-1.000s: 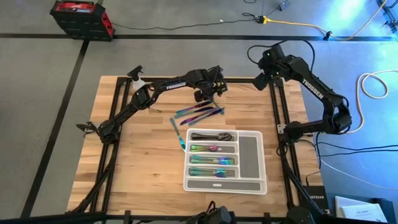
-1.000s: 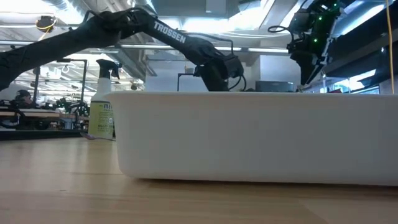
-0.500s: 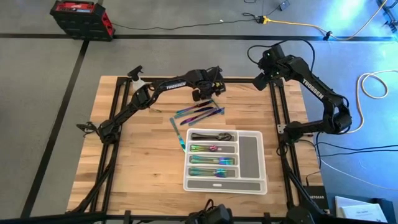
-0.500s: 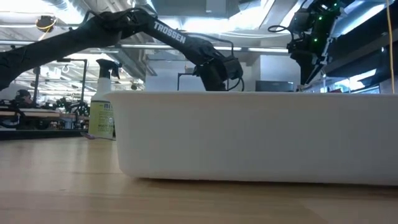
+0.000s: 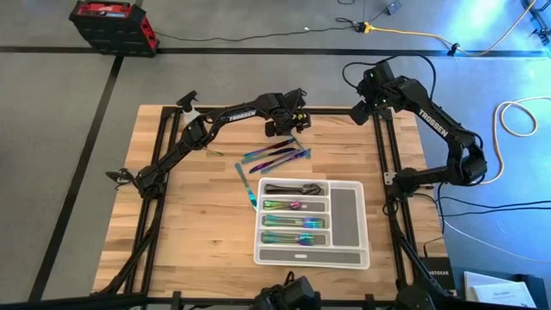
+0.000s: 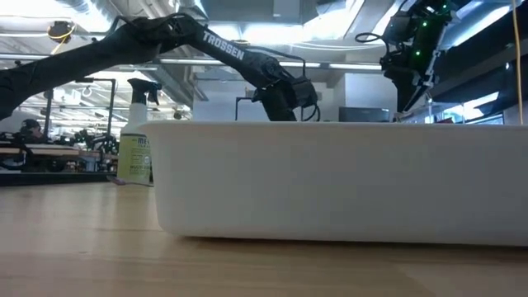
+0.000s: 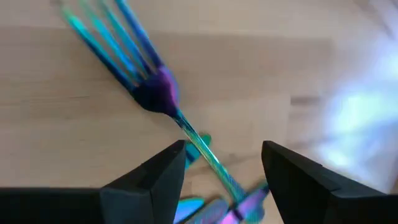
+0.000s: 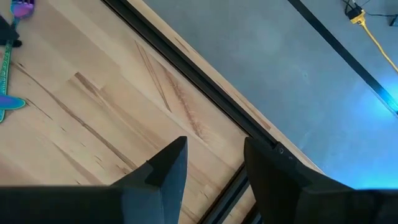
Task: Sort silverware
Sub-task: Put the purple fork into the white silverware tray
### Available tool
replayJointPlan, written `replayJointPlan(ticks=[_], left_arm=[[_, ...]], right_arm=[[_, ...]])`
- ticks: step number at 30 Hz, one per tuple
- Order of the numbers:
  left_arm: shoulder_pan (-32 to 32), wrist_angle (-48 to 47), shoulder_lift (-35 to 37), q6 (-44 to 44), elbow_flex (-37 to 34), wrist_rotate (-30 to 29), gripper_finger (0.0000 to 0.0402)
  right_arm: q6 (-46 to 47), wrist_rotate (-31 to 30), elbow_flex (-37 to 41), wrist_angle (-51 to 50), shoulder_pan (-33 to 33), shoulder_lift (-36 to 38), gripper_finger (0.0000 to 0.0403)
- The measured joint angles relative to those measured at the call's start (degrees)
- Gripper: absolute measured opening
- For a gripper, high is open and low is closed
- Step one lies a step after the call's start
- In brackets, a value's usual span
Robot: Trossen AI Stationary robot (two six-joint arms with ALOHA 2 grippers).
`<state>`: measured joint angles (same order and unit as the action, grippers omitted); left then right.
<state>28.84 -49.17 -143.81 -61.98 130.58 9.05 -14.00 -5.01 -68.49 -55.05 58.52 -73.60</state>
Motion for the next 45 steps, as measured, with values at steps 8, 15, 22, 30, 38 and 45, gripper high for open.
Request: replayJointPlan(ticks=[8,15,22,30,38,45], left_arm=[[2.1,2.7,0.5,28.6,3.0,10.5,0.0198],[3.3,3.8,2.8,88.5,4.3,4.2,0.0198],[3.5,4.2,2.9,122.1,2.8,-1.3,0.0198],[2.4,-1.2,2.4,133.1,1.8,4.7,0.0198],[0.8,-0.6,2.2,134.9,-2.9,6.8,0.0198],[2.4,-0.3,2.2,129.8,-4.4,7.1,0.0188]], right_arm=[[0.0,1.6,0.0,-0.5,0.0,0.0,0.0143],[0.1,3.1,0.0,-1.2,0.0,0.0,0.0143],[2.0,3.2,0.0,-8.2,0.0,0.0,0.0143],[2.1,3.4,0.0,-13.6,0.0,0.0,0.0143],[3.7,5.3,0.0,-14.1,0.0,0.0,0.0143],[3.7,6.2,0.0,-14.2,0.0,0.0,0.0143]])
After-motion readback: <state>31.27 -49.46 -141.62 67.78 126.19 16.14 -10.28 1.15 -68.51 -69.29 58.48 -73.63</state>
